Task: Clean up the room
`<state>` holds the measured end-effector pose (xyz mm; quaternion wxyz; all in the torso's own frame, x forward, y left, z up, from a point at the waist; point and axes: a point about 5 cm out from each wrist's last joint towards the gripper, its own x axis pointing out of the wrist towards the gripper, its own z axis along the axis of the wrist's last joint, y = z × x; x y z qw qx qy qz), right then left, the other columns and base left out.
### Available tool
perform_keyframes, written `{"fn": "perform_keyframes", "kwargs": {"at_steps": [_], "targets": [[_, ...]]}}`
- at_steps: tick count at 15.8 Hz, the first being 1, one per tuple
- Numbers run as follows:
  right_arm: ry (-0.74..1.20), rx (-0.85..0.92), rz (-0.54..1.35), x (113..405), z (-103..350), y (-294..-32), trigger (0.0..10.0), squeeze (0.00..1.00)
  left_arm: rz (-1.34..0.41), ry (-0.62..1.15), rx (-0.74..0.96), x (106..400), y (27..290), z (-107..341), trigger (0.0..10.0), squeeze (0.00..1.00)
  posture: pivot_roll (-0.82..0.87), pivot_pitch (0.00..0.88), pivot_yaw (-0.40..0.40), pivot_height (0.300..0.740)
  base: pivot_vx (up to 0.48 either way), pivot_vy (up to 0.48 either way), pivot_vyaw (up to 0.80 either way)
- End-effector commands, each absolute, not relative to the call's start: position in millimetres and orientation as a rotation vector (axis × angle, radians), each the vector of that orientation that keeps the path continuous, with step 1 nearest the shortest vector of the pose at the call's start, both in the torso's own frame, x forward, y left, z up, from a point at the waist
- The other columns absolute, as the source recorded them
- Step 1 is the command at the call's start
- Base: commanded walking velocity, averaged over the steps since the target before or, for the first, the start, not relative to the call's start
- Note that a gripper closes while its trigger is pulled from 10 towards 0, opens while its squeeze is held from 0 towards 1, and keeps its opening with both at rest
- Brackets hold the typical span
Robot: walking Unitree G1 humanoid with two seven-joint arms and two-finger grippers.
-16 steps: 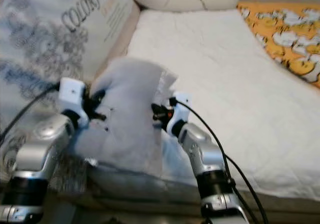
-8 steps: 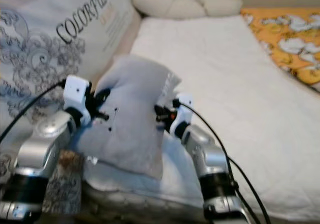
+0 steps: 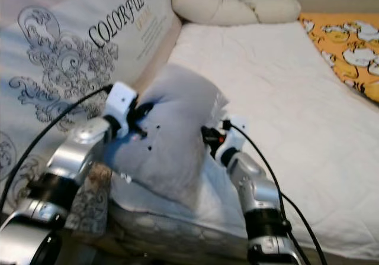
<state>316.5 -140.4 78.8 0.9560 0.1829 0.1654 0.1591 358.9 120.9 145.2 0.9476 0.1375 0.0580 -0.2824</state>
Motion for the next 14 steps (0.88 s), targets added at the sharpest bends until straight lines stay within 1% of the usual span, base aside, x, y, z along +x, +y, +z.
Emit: {"fn": "perform_keyframes", "kwargs": {"at_steps": [1, 4, 5, 7, 9, 10, 11, 13, 14], "targets": [[0.323, 0.361, 0.301, 314, 78, -146, 10.0, 1.0, -0.567, 0.055, 0.322, 369, 117, 161, 10.0, 0.0, -0.06, 0.0, 0.108, 0.74, 0.0, 0.0, 0.0], [0.326, 0.314, 0.291, 308, 74, -156, 10.0, 1.0, -0.543, 0.022, 0.372, 381, 114, 170, 10.0, 0.0, -0.06, 0.0, 0.106, 0.74, 0.0, 0.0, 0.0], [0.309, 0.277, 0.367, 304, 77, -158, 10.0, 1.0, -0.498, 0.013, 0.384, 388, 119, 173, 10.0, 0.0, -0.06, 0.0, 0.103, 0.74, 0.0, 0.0, 0.0], [0.275, 0.252, 0.455, 301, 86, -159, 10.0, 1.0, -0.459, 0.004, 0.426, 393, 127, 177, 10.0, 0.0, -0.07, 0.0, 0.103, 0.74, 0.0, 0.0, 0.0], [0.207, 0.217, 0.638, 291, 106, -159, 10.0, 1.0, -0.402, -0.007, 0.468, 399, 137, 182, 10.0, 0.0, -0.07, 0.0, 0.107, 0.74, 0.0, 0.0, 0.0], [0.184, 0.205, 0.692, 287, 114, -162, 10.0, 1.0, -0.376, -0.005, 0.487, 401, 142, 183, 10.0, 0.0, -0.08, 0.0, 0.111, 0.74, 0.0, 0.0, 0.0], [0.179, 0.199, 0.707, 286, 117, -164, 10.0, 1.0, -0.364, -0.005, 0.495, 402, 144, 183, 10.0, 0.0, -0.08, 0.0, 0.112, 0.74, 0.0, 0.0, 0.0], [0.184, 0.12, 0.834, 273, 139, -183, 10.0, 1.0, -0.342, 0.02, 0.543, 404, 151, 181, 10.0, 0.0, -0.08, 0.0, 0.118, 0.74, 0.0, 0.0, 0.0], [0.198, 0.1, 0.872, 269, 142, -186, 10.0, 1.0, -0.345, 0.03, 0.552, 403, 152, 179, 10.0, 0.0, -0.09, 0.0, 0.123, 0.74, 0.0, 0.0, 0.0]]}}
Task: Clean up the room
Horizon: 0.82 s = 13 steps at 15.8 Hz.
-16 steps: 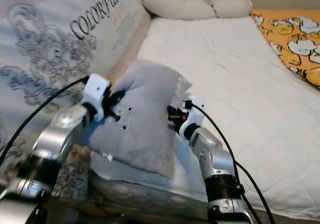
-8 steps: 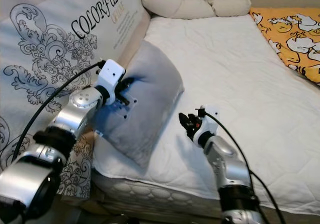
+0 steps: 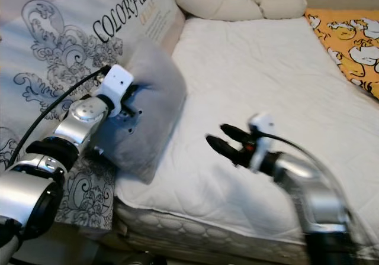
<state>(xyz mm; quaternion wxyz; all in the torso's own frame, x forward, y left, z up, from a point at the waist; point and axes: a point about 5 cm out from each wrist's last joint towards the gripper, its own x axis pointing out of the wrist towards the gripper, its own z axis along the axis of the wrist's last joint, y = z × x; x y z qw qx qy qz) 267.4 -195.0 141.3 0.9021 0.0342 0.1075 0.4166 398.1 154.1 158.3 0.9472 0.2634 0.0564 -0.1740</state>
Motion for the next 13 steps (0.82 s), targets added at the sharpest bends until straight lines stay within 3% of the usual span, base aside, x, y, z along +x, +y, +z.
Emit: {"fn": "perform_keyframes", "kwargs": {"at_steps": [1, 4, 9, 10, 11, 13], "targets": [[0.259, 0.047, 0.967, 256, 150, -200, 10.0, 1.0, -0.354, 0.063, 0.578, 402, 152, 172, 10.0, 0.0, -0.09, 0.0, 0.127, 0.74, 0.0, 0.0, 0.0], [0.31, -0.009, 1.009, 244, 167, -222, 10.0, 1.0, -0.35, 0.104, 0.568, 399, 155, 160, 10.0, 0.0, -0.1, 0.0, 0.128, 0.74, 0.0, 0.0, 0.0], [0.301, -0.055, 1.03, 237, 183, -231, 10.0, 1.0, -0.382, 0.094, 0.619, 395, 162, 153, 10.0, 0.0, -0.1, 0.0, 0.124, 0.74, 0.0, 0.0, 0.0], [0.309, -0.056, 1.037, 235, 183, -232, 10.0, 1.0, -0.384, 0.09, 0.633, 395, 163, 154, 10.0, 0.29, -0.1, 0.0, 0.124, 0.74, 0.0, 0.0, 0.0], [0.317, -0.06, 1.039, 233, 183, -232, 10.0, 1.0, -0.384, 0.084, 0.635, 395, 164, 156, 10.0, 1.0, -0.1, 0.0, 0.123, 0.74, 0.0, 0.0, 0.0], [0.328, -0.065, 1.037, 233, 180, -232, 10.0, 1.0, -0.396, 0.077, 0.592, 396, 165, 159, 10.0, 1.0, -0.1, 0.0, 0.126, 0.74, 0.0, 0.0, 0.0]]}}
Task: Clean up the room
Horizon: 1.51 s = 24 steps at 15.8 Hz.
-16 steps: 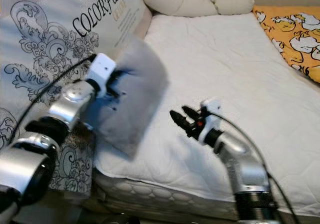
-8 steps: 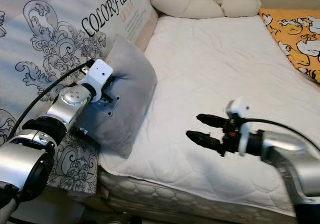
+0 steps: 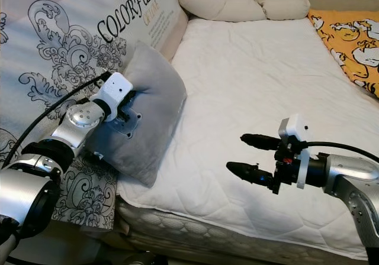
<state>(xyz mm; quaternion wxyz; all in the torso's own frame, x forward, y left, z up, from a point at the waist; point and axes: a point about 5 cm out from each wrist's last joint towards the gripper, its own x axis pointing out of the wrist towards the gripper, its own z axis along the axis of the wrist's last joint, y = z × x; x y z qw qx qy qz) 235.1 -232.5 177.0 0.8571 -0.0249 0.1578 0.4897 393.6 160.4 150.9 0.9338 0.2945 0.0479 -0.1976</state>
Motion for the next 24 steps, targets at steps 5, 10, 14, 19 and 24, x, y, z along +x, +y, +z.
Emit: {"fn": "perform_keyframes", "kwargs": {"at_steps": [5, 10, 14, 19, 24], "targets": [[0.362, -0.017, 0.935, 236, 172, -236, 10.0, 1.0, -0.41, -0.137, 0.417, 398, 166, 194, 10.0, 1.0, -0.08, 0.0, 0.115, 0.74, 0.0, 0.0, 0.0], [0.258, 0.083, 0.727, 250, 149, -224, 10.0, 1.0, -0.517, -0.168, 0.149, 362, 148, 190, 10.0, 1.0, -0.06, 0.0, 0.084, 0.74, 0.0, 0.0, 0.0], [0.246, 0.11, 0.292, 280, 120, -221, 10.0, 1.0, -0.279, -0.11, 0.176, 311, 169, 167, 10.0, 0.8, -0.02, 0.0, 0.037, 0.74, 0.0, 0.0, 0.0], [0.129, 0.192, 0.186, 283, 126, -184, 10.0, 0.0, -0.067, -0.05, 0.13, 278, 187, 159, 10.0, 0.77, -0.02, 0.0, -0.014, 0.74, 0.0, -0.121, 0.0], [0.158, 0.216, 0.186, 281, 120, -165, 10.0, 0.0, -0.073, 0.006, 0.186, 274, 184, 160, 10.0, 0.78, 0.0, 0.0, -0.031, 0.74, 0.0, -0.475, 0.0]]}}
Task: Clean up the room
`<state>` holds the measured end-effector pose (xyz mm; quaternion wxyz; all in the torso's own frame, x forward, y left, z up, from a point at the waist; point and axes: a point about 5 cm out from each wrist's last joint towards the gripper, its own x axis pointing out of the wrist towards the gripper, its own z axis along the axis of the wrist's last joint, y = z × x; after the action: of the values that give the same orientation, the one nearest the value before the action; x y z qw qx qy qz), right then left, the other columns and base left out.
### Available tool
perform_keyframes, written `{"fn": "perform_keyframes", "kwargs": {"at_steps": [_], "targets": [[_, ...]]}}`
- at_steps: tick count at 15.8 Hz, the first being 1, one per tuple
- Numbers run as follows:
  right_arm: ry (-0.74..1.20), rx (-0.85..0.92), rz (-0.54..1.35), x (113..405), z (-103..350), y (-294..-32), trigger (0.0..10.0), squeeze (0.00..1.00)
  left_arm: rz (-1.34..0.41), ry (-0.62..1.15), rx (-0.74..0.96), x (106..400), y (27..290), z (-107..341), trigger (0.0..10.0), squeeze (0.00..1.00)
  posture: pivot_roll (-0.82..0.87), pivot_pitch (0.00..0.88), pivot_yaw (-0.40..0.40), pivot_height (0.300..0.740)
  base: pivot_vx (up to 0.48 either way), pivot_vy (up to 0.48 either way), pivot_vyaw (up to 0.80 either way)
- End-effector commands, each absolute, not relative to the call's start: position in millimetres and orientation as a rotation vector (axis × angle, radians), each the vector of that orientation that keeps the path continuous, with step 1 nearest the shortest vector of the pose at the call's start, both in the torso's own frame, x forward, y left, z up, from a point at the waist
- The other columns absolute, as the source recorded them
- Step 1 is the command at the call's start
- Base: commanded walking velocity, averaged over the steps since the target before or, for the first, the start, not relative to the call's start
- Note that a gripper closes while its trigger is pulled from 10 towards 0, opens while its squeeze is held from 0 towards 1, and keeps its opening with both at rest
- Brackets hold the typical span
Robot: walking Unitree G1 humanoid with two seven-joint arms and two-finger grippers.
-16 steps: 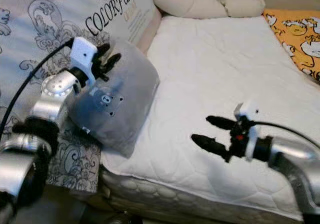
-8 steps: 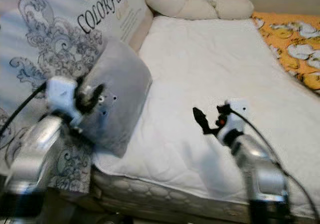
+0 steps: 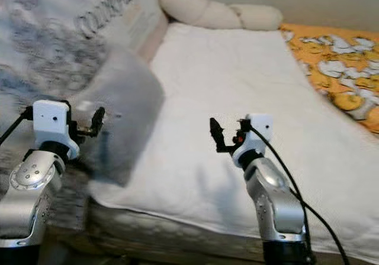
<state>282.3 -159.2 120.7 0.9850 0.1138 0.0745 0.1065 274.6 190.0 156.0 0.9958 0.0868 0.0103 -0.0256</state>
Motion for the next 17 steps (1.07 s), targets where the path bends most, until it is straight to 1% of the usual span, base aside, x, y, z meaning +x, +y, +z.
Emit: {"fn": "perform_keyframes", "kwargs": {"at_steps": [1, 5, 6, 7, 10, 13, 14, 17], "targets": [[0.171, 0.22, 0.185, 280, 117, -162, 10.0, 0.0, -0.075, 0.013, 0.202, 275, 185, 161, 10.0, 0.78, -0.01, 0.0, -0.025, 0.74, 0.0, -0.48, 0.0], [0.224, 0.187, 0.164, 279, 109, -158, 10.0, 0.0, -0.083, 0.058, 0.23, 276, 183, 157, 10.0, 0.78, -0.01, 0.0, -0.03, 0.74, 0.0, -0.48, 0.0], [0.239, 0.169, 0.149, 278, 107, -159, 10.0, 0.0, -0.08, 0.073, 0.233, 276, 183, 154, 10.0, 0.78, 0.0, 0.0, -0.047, 0.74, 0.0, -0.48, 0.0], [0.25, 0.156, 0.145, 277, 106, -160, 10.0, 0.0, -0.079, 0.083, 0.236, 275, 182, 152, 10.0, 0.78, 0.0, 0.0, -0.047, 0.74, 0.0, -0.48, 0.0], [0.288, 0.111, 0.169, 272, 100, -155, 10.0, 0.0, -0.086, 0.129, 0.232, 273, 180, 147, 10.0, 0.8, 0.02, 0.0, -0.07, 0.74, 0.0, -0.48, 0.0], [0.299, 0.093, 0.154, 270, 97, -157, 10.0, 0.0, -0.082, 0.139, 0.221, 273, 180, 147, 10.0, 0.8, 0.01, 0.0, -0.061, 0.74, 0.0, -0.48, 0.0], [0.294, 0.096, 0.141, 272, 99, -159, 10.0, 0.0, -0.083, 0.153, 0.208, 273, 180, 145, 10.0, 0.8, -0.01, 0.0, -0.048, 0.74, 0.0, -0.48, 0.0], [0.296, 0.088, 0.142, 278, 100, -158, 10.0, 0.0, -0.094, 0.158, 0.208, 275, 176, 145, 10.0, 0.81, -0.01, 0.0, -0.049, 0.74, 0.0, -0.48, 0.0]]}}
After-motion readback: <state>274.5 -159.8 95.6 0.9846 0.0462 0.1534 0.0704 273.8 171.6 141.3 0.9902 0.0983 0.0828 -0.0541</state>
